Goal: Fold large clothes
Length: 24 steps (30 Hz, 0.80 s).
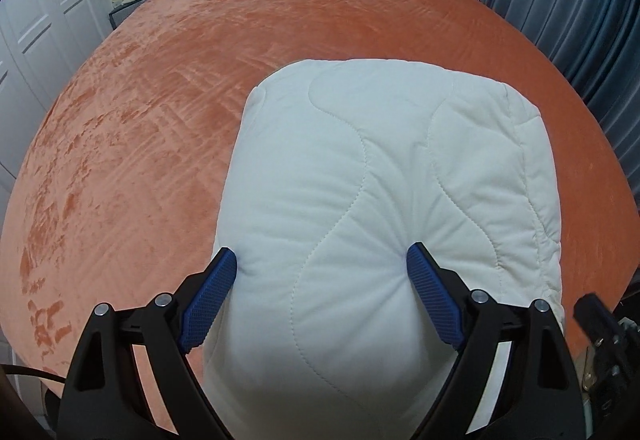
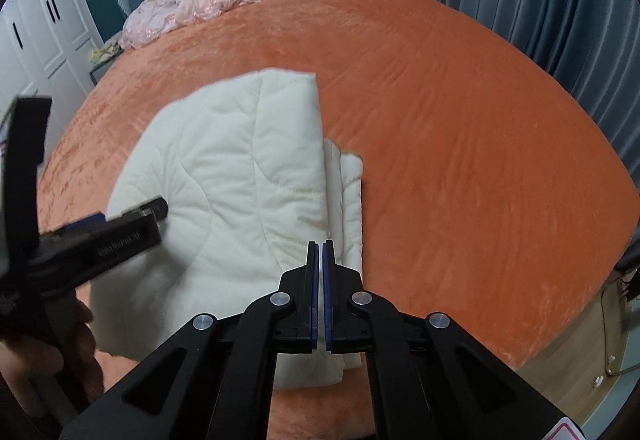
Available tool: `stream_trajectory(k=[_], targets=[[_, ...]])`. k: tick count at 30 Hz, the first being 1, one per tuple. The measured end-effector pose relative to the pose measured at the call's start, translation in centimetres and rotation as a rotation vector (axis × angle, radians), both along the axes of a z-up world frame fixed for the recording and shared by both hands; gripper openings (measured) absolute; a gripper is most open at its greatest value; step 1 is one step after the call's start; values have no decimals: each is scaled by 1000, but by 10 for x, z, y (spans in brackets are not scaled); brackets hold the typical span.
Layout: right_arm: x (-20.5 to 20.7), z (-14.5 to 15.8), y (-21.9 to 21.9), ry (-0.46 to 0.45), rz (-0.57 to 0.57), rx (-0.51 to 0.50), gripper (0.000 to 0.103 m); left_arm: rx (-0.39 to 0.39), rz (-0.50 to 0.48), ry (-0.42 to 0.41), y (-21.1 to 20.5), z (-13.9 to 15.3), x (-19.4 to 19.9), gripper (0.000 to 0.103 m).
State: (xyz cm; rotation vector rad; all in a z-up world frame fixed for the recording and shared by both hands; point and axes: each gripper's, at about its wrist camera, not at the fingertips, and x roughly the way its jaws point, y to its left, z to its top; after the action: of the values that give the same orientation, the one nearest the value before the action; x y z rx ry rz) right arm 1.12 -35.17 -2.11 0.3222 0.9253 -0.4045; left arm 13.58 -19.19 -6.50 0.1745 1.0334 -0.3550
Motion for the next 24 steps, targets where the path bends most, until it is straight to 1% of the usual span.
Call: stream_trajectory(k=[2, 4, 6, 9, 13, 18, 21, 24], targets=[[14, 13, -2, -32, 13, 15, 1, -1, 4, -20, 1, 7, 2, 84], [34, 17, 0, -41, 20, 13, 1, -5, 16, -40, 3, 15, 9, 84], [54, 13, 0, -22, 24, -2, 1, -11, 38, -47, 6, 21, 20, 84], [83, -5, -4, 17, 18, 35, 1, -13, 78, -54, 12, 21, 41, 84], [109, -36, -10, 72, -17, 20, 1, -2, 103, -35, 10, 5, 66, 84], [123, -72, -22, 136, -49, 23, 1, -14, 116, 4, 2, -21, 82, 85], [124, -87, -27, 143, -53, 33, 1, -13, 113, 19, -4, -34, 86, 86], [125, -97, -27, 143, -45, 24, 1, 17, 107, 4, -11, -46, 86, 87]])
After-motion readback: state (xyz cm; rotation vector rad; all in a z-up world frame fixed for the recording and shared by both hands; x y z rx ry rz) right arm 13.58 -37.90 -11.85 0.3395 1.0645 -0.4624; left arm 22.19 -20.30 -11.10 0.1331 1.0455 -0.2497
